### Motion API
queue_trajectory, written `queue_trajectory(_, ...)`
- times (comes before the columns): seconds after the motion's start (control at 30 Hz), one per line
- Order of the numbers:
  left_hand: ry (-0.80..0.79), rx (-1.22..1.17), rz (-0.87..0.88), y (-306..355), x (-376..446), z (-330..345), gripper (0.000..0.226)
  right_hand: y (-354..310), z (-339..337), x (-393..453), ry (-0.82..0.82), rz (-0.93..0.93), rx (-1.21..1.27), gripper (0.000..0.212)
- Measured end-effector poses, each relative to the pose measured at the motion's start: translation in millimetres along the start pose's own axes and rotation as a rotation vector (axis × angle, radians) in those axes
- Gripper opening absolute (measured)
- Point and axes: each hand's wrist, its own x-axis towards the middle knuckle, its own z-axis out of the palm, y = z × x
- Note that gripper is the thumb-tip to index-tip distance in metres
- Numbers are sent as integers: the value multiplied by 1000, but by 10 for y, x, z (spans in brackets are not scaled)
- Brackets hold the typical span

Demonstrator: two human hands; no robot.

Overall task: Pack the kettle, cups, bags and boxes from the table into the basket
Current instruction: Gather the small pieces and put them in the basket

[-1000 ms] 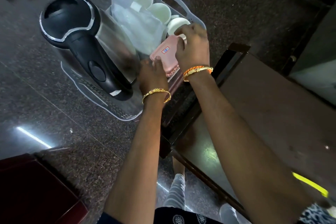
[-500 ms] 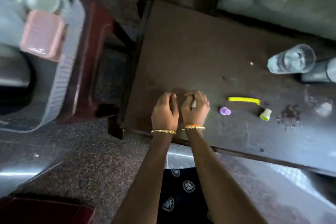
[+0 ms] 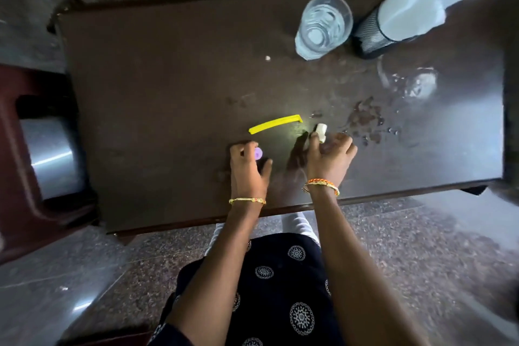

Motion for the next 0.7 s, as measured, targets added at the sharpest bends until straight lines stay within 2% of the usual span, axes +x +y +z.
queue_trajectory(0.27,139,7,-28,124,20,169,8,-23,-71,452,-255,119,-158,22)
queue_trajectory(0.6,279,-57,-22,59,-43,-9,12,-215,-139,277,-374,24,-21,9)
queue_trajectory(0.7,349,-84,-21,-80,-119,-259,20,-401,8,-10,-477,-4,25,10)
